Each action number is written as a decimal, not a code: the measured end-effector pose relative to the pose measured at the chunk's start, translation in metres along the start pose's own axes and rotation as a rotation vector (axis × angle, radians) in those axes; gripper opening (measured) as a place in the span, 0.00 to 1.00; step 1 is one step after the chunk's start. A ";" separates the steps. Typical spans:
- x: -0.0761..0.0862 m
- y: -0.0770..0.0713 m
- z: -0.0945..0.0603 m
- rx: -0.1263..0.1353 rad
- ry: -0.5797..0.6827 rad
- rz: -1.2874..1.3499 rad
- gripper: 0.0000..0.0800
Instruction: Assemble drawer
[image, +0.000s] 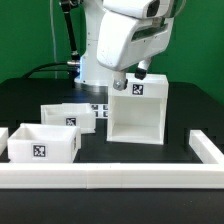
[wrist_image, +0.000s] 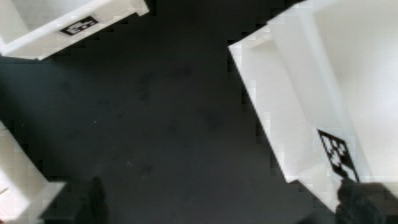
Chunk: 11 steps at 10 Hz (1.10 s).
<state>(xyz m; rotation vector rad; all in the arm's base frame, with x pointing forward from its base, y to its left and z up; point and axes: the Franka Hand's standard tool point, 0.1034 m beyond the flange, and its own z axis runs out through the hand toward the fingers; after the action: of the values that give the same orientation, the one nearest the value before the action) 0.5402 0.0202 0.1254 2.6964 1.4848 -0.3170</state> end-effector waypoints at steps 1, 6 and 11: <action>0.000 0.000 0.000 0.000 0.000 0.000 0.81; 0.000 -0.001 -0.001 0.000 0.000 0.025 0.81; -0.012 -0.020 -0.016 0.001 0.011 0.298 0.81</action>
Offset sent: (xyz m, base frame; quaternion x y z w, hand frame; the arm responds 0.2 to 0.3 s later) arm 0.0000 0.0000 0.0000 0.0000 0.0000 0.0000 1.0000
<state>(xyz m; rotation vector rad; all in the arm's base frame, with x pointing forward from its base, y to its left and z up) 0.5198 0.0234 0.1442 2.8676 1.0602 -0.2865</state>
